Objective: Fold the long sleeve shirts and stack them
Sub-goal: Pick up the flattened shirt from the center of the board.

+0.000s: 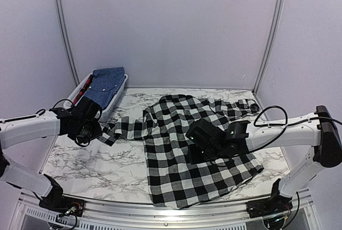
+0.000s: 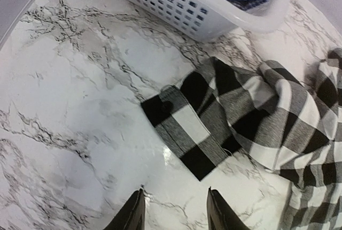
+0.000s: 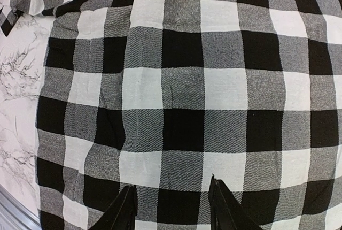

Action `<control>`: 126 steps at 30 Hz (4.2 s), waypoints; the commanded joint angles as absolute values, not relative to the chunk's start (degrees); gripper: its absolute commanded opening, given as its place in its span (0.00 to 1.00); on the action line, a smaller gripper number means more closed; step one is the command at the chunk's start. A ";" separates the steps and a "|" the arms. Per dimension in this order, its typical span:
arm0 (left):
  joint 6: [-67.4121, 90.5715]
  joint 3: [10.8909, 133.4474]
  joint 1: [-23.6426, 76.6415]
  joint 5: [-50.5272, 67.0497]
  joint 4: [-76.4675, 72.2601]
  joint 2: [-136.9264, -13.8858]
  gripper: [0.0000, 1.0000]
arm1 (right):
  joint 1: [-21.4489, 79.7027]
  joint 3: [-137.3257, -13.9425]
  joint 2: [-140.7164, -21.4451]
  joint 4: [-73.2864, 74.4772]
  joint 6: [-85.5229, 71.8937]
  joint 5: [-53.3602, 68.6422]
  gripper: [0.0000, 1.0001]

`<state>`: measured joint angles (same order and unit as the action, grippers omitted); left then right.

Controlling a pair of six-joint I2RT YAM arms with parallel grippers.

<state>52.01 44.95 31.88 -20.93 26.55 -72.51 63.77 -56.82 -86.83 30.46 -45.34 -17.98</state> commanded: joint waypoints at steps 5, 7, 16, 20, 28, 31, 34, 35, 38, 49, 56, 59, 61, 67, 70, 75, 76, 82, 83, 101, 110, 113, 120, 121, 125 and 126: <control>43.80 46.65 22.82 -15.93 18.68 -83.53 0.39 | 61.85 -58.42 -87.63 28.16 -41.98 -16.41 0.43; 42.30 47.08 22.14 -15.30 16.78 -85.87 0.38 | 61.68 -58.13 -87.58 27.76 -41.88 -16.09 0.43; 37.58 49.50 21.69 -15.27 11.60 -93.58 0.36 | 61.05 -57.22 -87.67 26.26 -41.41 -15.76 0.43; 37.40 50.70 21.69 -16.68 11.60 -96.39 0.34 | 60.79 -57.13 -87.67 26.03 -41.31 -15.46 0.43; 39.22 51.06 21.70 -18.81 12.33 -99.20 0.24 | 60.56 -56.86 -87.54 25.55 -41.22 -15.14 0.43; 39.56 51.11 21.71 -19.06 12.35 -98.94 0.07 | 60.51 -56.94 -87.63 25.53 -41.01 -15.19 0.43; 39.98 50.19 21.63 -21.12 12.73 -96.05 0.00 | 60.38 -57.19 -87.96 25.34 -40.71 -15.10 0.43; 40.07 49.86 21.64 -22.44 13.03 -94.56 0.00 | 60.30 -57.28 -88.20 25.19 -40.62 -14.97 0.43; 39.94 49.69 21.47 -25.93 15.03 -89.53 0.00 | 60.00 -57.83 -88.93 24.84 -40.22 -14.68 0.43; 34.57 52.35 19.37 -15.30 14.32 -93.62 0.33 | 59.47 -60.19 -90.78 24.47 -39.06 -14.16 0.43; 30.20 52.32 19.43 -12.90 13.04 -97.47 0.65 | 59.47 -60.01 -90.79 24.25 -39.09 -13.86 0.43; 29.53 52.84 19.43 -12.73 13.02 -99.24 0.66 | 59.50 -60.03 -90.82 24.17 -39.18 -13.81 0.43; 29.36 52.91 19.42 -13.01 13.01 -100.32 0.64 | 59.44 -59.95 -90.82 24.17 -39.16 -13.82 0.43; 29.38 52.68 19.56 -13.23 12.76 -102.25 0.47 | 59.49 -59.47 -90.72 24.01 -39.41 -13.63 0.43; 30.44 51.50 20.03 -13.06 12.11 -102.19 0.38 | 59.50 -59.26 -90.82 23.71 -39.51 -13.62 0.43; 32.64 48.17 21.06 -12.26 10.48 -98.17 0.33 | 59.49 -59.00 -90.97 23.38 -39.63 -13.40 0.43; 33.14 47.45 21.35 -12.41 10.26 -96.34 0.35 | 59.50 -58.79 -90.85 23.30 -39.64 -13.50 0.43; 36.49 45.19 22.41 -12.35 10.02 -89.59 0.41 | 59.50 -58.62 -91.07 22.73 -39.46 -13.58 0.43; 36.86 44.95 22.62 -12.83 10.09 -89.32 0.41 | 59.47 -58.69 -91.20 22.72 -39.53 -13.49 0.43; 40.17 45.50 27.21 -18.40 12.69 -98.53 0.44 | 59.50 -57.51 -90.20 21.97 -39.85 -13.14 0.43; 39.87 46.48 27.42 -22.92 13.05 -94.80 0.01 | 59.48 -57.22 -89.82 22.55 -40.00 -13.35 0.43; 39.33 48.14 27.42 -27.52 15.02 -89.68 0.00 | 59.49 -57.47 -90.25 22.56 -39.78 -13.36 0.43; 37.79 52.17 25.74 -35.29 20.38 -78.56 0.00 | 59.50 -58.95 -91.65 21.70 -38.62 -13.34 0.43; 37.44 52.39 25.53 -35.60 20.80 -77.35 0.00 | 59.50 -59.38 -92.05 21.27 -38.20 -13.36 0.43; 36.15 53.50 25.15 -35.86 21.30 -74.82 0.00 | 58.97 -61.56 -94.41 18.38 -34.71 -13.68 0.43; 36.01 53.85 25.07 -35.86 21.68 -74.65 0.00 | 58.28 -62.32 -95.04 17.22 -33.85 -13.63 0.44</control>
<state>37.93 52.56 25.63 -33.32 17.87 -75.75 59.77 -58.35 -92.66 22.13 -37.65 -13.15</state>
